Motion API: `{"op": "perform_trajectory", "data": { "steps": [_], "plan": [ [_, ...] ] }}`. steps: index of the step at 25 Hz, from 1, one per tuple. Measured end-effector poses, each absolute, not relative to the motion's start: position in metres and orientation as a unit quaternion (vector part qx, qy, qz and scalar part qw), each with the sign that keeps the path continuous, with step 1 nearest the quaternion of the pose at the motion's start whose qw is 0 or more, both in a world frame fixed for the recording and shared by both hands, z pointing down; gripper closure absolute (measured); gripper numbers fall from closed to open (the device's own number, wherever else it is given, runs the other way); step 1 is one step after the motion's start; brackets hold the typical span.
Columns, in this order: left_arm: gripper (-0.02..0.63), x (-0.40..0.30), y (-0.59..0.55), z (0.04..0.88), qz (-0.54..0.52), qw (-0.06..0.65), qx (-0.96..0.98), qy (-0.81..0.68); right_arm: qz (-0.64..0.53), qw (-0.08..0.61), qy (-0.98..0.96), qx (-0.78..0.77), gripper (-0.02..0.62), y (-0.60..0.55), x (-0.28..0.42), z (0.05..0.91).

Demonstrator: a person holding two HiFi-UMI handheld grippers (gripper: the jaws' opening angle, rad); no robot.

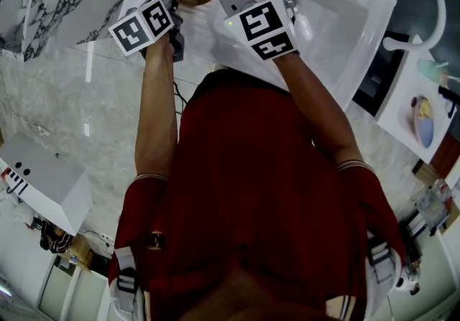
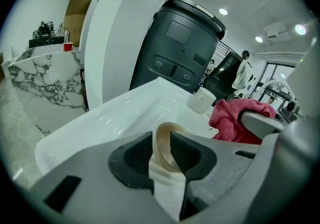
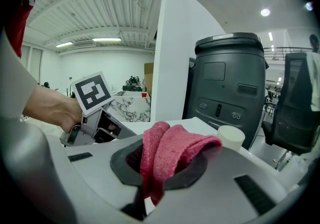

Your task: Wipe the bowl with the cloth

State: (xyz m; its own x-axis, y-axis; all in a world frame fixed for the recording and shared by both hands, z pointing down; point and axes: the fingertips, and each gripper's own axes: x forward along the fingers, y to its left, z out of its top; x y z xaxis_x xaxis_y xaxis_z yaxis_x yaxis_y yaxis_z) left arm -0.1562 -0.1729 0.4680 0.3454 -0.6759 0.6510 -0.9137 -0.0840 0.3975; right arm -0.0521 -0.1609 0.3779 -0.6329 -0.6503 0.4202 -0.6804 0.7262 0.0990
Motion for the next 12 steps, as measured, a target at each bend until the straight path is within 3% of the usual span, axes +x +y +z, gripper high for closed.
{"op": "perform_trajectory", "data": {
  "steps": [12],
  "plan": [
    [0.505, -0.156, -0.167, 0.431, 0.13, 0.324, 0.748, -0.565, 0.027, 0.209, -0.904, 0.371, 0.566, -0.156, -0.052, 0.368]
  ]
}}
